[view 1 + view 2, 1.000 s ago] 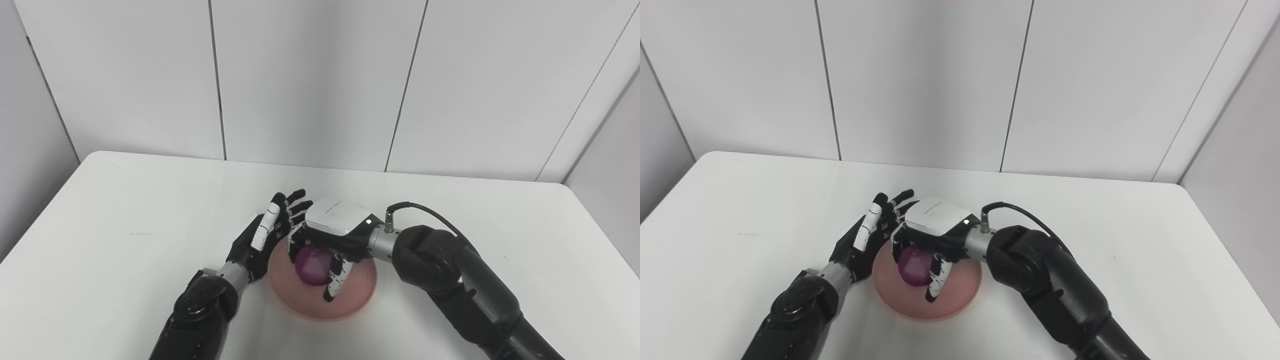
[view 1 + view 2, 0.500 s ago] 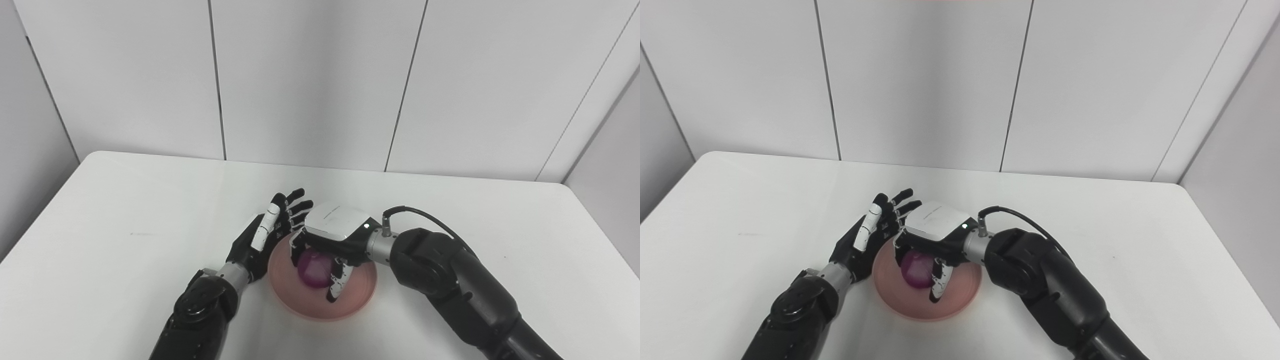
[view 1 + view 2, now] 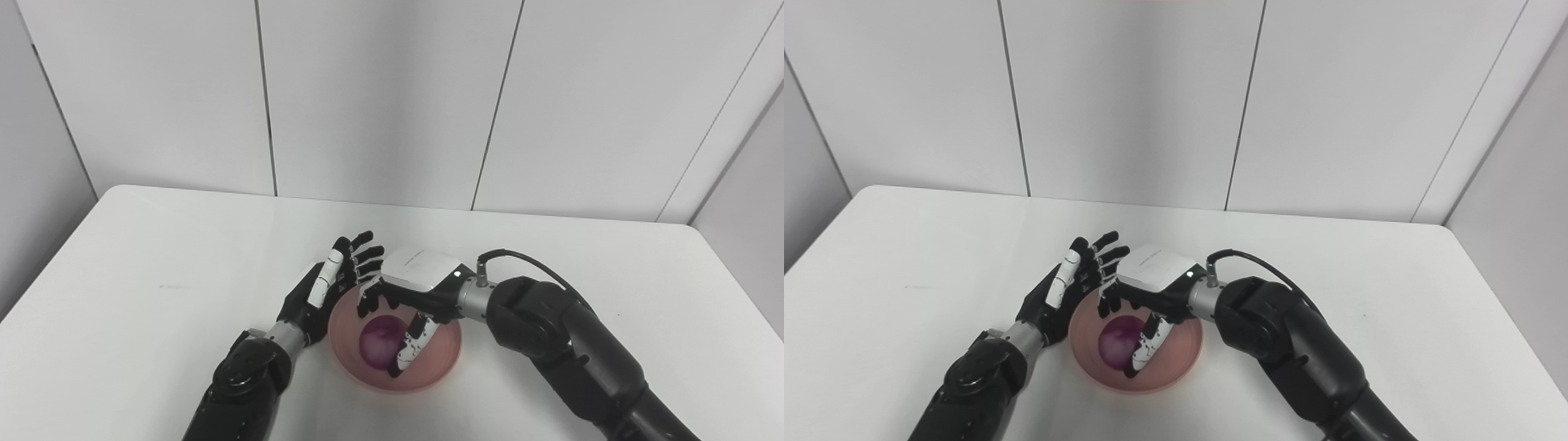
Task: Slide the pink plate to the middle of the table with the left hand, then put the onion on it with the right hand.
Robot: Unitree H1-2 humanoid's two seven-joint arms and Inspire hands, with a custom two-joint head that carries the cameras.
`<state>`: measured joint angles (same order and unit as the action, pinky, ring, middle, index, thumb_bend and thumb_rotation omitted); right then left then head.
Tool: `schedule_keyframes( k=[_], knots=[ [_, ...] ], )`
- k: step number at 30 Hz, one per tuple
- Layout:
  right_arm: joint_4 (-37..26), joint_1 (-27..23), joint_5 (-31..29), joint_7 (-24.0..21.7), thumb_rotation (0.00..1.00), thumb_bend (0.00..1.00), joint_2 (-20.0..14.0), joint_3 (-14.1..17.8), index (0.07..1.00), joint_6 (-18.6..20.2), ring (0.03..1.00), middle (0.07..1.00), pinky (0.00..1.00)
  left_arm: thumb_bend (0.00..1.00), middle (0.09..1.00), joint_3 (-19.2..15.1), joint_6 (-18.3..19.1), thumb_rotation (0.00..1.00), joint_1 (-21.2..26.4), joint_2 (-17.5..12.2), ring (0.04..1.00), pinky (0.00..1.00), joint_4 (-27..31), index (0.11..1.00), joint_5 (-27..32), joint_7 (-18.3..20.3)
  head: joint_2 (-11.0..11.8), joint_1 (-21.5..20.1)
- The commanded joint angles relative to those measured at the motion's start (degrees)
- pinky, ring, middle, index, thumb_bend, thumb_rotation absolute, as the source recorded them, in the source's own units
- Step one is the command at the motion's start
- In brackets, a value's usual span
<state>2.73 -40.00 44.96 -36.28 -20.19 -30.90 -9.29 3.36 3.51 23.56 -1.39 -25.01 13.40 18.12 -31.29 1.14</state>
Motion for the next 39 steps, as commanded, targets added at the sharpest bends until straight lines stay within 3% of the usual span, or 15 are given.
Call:
schedule_keyframes(
  k=[1,8,11,16,21,22,24,30,34,39],
  knots=[
    [-2.3,-3.8,-1.7,0.1,0.43,1.00,-0.5,1.6,0.671,-1.0,0.556,0.663,0.44,0.79,0.882,0.5,4.9,0.92,-3.3,-0.4,0.871,0.85,-3.8,0.913,-1.3,-0.7,-0.1,0.1],
    [-4.7,-4.7,-3.7,-2.8,0.44,1.00,-1.3,4.2,0.679,1.7,0.576,0.668,0.46,0.78,0.882,0.4,5.1,0.92,-3.2,-0.5,0.874,0.86,-3.6,0.919,-1.2,-0.6,-0.1,-0.1],
    [-4.4,-4.3,-4.3,-0.7,0.46,1.00,-1.2,5.9,0.661,0.3,0.569,0.649,0.44,0.78,0.882,0.5,5.2,0.93,-3.2,-0.6,0.880,0.86,-3.5,0.922,-1.3,-0.6,-0.1,-0.2],
    [-4.5,-2.0,-3.3,4.5,0.60,1.00,-0.6,8.7,0.691,0.4,0.636,0.700,0.50,0.78,0.883,0.4,5.1,0.93,-3.1,-0.7,0.877,0.85,-3.2,0.918,-1.4,-0.7,0.0,-0.2],
    [-4.4,0.2,-1.3,9.2,0.84,0.92,-0.7,9.7,0.754,0.2,0.733,0.763,0.69,0.78,0.886,0.4,5.5,0.93,-2.7,-0.9,0.876,0.86,-3.0,0.917,-1.3,-0.6,0.0,-0.4],
    [-4.3,0.6,-1.7,9.4,0.90,0.90,-0.6,10.0,0.776,0.7,0.789,0.802,0.80,0.79,0.888,0.4,5.6,0.92,-2.6,-1.0,0.876,0.85,-3.1,0.920,-1.3,-0.6,0.0,-0.4],
    [-4.1,1.8,-5.2,8.1,0.95,0.88,0.2,11.7,0.810,3.4,0.861,0.853,0.93,0.80,0.889,0.4,5.7,0.92,-2.5,-1.1,0.876,0.85,-2.9,0.925,-1.2,-0.5,0.0,-0.4],
    [-3.2,5.5,-24.2,2.5,1.00,0.87,4.2,19.9,0.924,16.8,0.994,0.980,1.00,0.80,0.885,0.4,5.8,0.90,-2.3,-1.1,0.872,0.84,-2.9,0.926,-1.3,-0.5,0.0,-0.4],
    [-1.0,8.3,-32.5,6.1,1.00,0.96,8.0,26.1,0.987,22.3,1.000,1.000,1.00,0.80,0.886,0.5,5.8,0.90,-2.1,-1.1,0.871,0.84,-2.9,0.927,-1.4,-0.5,-0.1,-0.8],
    [0.8,11.4,-39.4,13.3,1.00,0.99,13.2,32.5,0.999,24.7,1.000,1.000,1.00,0.80,0.891,0.6,5.5,0.90,-2.0,-1.1,0.874,0.84,-3.2,0.928,-1.3,-0.3,-0.1,-0.8]
  ],
)
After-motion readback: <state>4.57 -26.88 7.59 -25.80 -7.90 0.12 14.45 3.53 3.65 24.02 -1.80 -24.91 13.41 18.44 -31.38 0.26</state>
